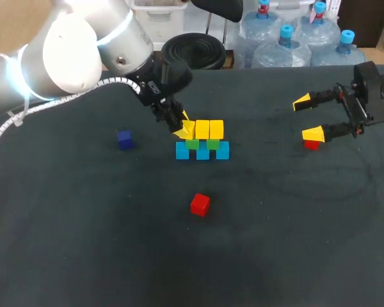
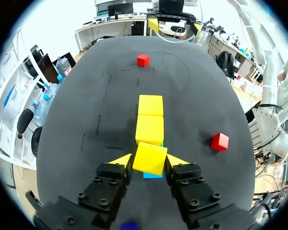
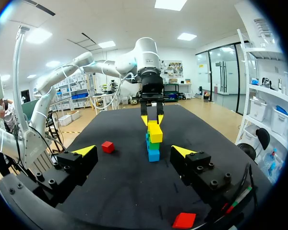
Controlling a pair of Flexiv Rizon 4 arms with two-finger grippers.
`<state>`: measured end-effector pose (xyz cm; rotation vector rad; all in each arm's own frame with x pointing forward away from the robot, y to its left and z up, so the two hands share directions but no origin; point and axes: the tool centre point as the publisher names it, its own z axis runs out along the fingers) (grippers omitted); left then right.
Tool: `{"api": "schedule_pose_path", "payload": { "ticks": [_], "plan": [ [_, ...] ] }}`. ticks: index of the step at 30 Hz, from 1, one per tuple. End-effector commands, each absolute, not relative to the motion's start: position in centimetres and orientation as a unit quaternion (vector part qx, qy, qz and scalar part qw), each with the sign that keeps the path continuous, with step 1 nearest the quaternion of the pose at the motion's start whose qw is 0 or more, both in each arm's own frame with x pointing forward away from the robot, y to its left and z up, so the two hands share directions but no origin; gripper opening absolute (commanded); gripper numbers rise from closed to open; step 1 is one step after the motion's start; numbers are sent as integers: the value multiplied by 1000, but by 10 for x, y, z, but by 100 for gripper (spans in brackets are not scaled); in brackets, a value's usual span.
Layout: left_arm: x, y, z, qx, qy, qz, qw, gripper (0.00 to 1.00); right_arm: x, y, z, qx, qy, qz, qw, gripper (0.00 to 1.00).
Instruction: Place the blue cubes, place green cubes on the blue cubes, place the yellow cubes on the green cubes, then place the red cubes on the yellow cubes, and place purple cube on the red cubes.
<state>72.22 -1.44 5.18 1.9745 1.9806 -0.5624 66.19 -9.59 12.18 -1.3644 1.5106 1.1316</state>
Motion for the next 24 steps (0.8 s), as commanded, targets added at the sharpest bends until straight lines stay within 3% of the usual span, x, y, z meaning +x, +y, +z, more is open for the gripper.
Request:
{"api": "schedule_pose_path", "payload": {
  "ticks": [1, 6, 17, 24],
  "plan": [
    [724, -15, 52, 686, 686, -195, 141, 39, 662, -95, 121, -538, 595, 446, 396, 100],
    [725, -15, 52, 686, 686, -194, 143, 22, 662, -95, 121, -538, 595, 446, 396, 100],
    [725, -16, 53, 687, 686, -194, 141, 34, 662, -95, 121, -538, 595, 446, 396, 100],
    [724, -17, 54, 688, 685, -193, 142, 35, 662, -95, 121, -538, 595, 446, 396, 100]
  ]
}}
